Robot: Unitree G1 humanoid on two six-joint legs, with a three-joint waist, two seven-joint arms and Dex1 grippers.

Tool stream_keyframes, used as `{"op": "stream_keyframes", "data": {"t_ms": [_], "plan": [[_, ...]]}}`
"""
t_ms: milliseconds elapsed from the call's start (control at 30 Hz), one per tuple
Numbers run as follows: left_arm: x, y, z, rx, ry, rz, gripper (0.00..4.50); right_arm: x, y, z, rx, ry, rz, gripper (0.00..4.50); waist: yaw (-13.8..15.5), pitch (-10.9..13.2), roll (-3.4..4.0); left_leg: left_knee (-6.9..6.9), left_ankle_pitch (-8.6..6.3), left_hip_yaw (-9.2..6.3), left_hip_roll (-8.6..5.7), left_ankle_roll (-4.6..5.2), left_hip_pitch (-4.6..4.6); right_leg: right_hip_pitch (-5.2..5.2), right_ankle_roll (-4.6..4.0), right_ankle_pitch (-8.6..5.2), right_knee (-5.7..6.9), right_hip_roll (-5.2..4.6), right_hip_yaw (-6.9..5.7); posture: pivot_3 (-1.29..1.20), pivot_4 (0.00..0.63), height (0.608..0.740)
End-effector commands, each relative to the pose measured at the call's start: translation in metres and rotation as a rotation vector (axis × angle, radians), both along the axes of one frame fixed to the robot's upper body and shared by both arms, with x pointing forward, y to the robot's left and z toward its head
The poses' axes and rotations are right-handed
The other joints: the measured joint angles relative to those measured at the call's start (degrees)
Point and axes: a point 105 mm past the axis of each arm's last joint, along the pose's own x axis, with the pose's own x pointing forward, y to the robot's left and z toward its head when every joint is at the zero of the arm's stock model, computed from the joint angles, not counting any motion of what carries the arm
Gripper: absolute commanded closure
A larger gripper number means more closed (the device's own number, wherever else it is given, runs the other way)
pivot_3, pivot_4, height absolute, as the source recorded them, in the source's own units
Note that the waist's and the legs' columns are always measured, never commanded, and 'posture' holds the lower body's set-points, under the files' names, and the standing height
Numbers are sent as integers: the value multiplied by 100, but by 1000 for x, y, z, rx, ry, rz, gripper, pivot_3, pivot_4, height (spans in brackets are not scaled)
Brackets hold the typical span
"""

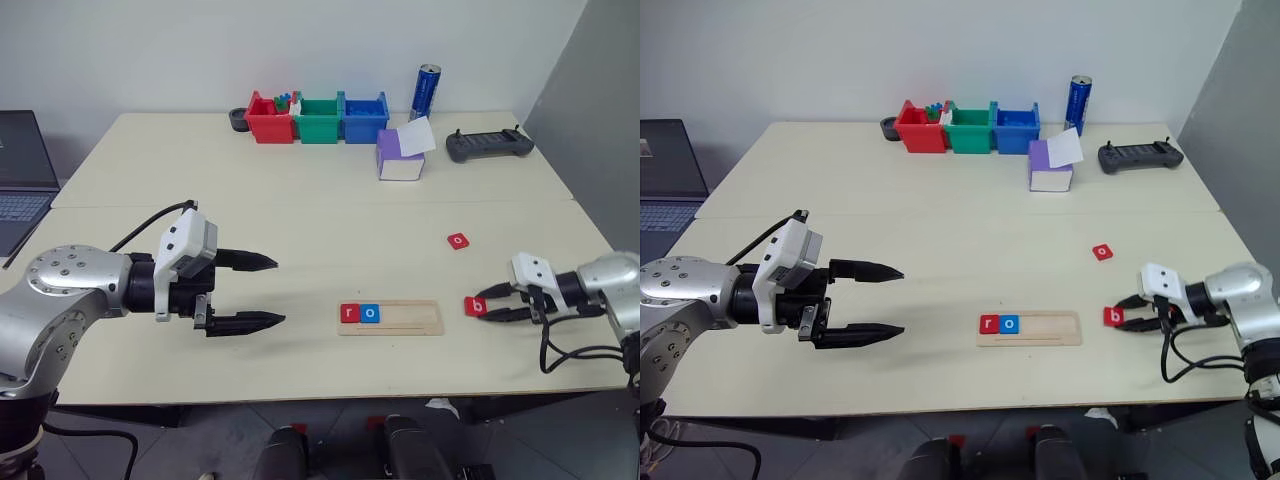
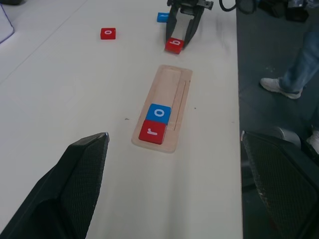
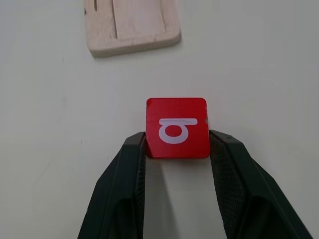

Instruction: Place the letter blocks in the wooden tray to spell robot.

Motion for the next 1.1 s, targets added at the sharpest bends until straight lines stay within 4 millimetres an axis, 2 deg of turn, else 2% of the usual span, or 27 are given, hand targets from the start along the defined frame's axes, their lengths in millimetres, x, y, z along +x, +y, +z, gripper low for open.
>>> {"op": "stream_keyframes", "data": {"t_ms": [33,267,433,767,1100], "plan": [[-2,0,7,7,-30,1,0,-4,23,39,38,-49,89,3041,10,0,0,-2,0,-5,0,0,-2,-1,-3,-2,0,0,-4,0,150,740],[-6,-3,6,7,-27,1,0,-15,83,33,46,-85,217,3041,46,0,-1,-2,-2,-12,1,0,-42,-29,-4,-9,-9,0,-12,0,150,740],[-8,-5,6,3,-28,4,0,-18,110,18,41,-84,246,3041,74,0,-1,-3,-1,-10,1,0,-47,-39,-4,-9,-7,0,-11,0,150,740],[-9,-5,6,-2,-28,15,0,-19,121,-1,-11,-29,238,3041,103,0,-1,-3,-2,-9,1,0,-48,-44,-5,-9,-6,0,-11,0,150,740],[-8,-5,4,-5,-27,21,0,-11,131,-6,-36,-53,224,3041,105,0,-1,-3,-1,-9,1,0,-57,-56,-5,-9,-3,1,-10,0,150,740]]}}
